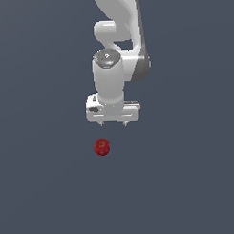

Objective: Pick up the object and move it to a goal position.

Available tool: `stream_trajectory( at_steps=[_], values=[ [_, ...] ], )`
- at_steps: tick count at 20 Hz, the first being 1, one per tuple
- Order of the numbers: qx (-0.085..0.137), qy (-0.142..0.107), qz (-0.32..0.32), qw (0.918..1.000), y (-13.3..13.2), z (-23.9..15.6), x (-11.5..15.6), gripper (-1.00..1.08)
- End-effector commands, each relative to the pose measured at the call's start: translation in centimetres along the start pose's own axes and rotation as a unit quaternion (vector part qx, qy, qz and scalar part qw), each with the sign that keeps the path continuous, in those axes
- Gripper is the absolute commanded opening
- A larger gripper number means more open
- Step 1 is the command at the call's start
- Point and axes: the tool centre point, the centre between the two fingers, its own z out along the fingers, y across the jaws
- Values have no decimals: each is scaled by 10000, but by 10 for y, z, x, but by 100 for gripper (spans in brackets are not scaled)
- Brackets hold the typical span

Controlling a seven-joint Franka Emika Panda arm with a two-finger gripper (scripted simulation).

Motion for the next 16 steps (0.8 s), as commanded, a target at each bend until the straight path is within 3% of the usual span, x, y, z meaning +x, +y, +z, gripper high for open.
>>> stream_trajectory(
  at_steps=[1,9,16],
  values=[
    [0,0,0,10000,0,0,0,100],
    [7,-6,-335,9994,-22,-11,-5,100],
    [6,-7,-280,9996,-17,-6,-1,100]
  ],
)
